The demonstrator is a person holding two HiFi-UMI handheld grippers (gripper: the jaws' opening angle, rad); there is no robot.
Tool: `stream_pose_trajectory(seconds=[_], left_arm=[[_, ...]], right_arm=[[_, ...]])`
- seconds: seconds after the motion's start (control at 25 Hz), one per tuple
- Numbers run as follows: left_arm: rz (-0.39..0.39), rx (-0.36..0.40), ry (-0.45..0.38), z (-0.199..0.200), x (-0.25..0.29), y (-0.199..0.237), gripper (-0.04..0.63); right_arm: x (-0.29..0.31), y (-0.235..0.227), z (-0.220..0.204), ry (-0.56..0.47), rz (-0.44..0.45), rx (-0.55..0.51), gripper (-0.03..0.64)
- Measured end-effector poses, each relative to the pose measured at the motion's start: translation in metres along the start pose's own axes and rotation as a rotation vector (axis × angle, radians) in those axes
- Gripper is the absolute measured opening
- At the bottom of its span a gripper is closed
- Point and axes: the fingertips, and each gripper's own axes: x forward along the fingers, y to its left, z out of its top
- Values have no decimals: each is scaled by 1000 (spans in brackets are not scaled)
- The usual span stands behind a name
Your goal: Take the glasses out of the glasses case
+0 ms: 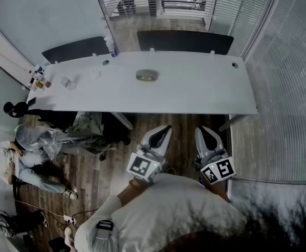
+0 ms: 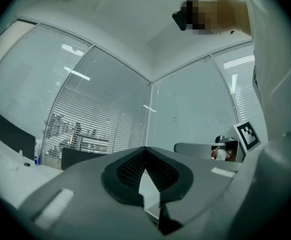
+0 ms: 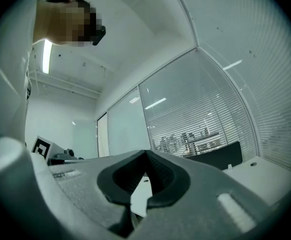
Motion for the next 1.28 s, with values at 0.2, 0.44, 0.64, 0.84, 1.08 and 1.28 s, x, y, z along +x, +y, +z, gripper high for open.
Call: stream_pose_trajectory(seconds=[0.2,0.44,0.64,0.84,1.08,1.28], left_arm=[[16,-24,14,-8,6,-12,0],[37,-13,32,-15,8,-7,0],[51,-4,23,-16,14,6,0],[58,-2,17,-14,24,28,0],[70,-8,-3,-9,38,65,0],[82,-18,5,-12,54,100,0]], right_arm=[[-9,-6,-3,16,23,9,-2],[-8,-11,-11,25,30,33,-2],[1,-18,-17,20,28,44,-2],[24,-25,-22,26,27,44,-2],[63,-31,-28,44,37,34,-2],[101,-40,-34,57,44,31,-2]])
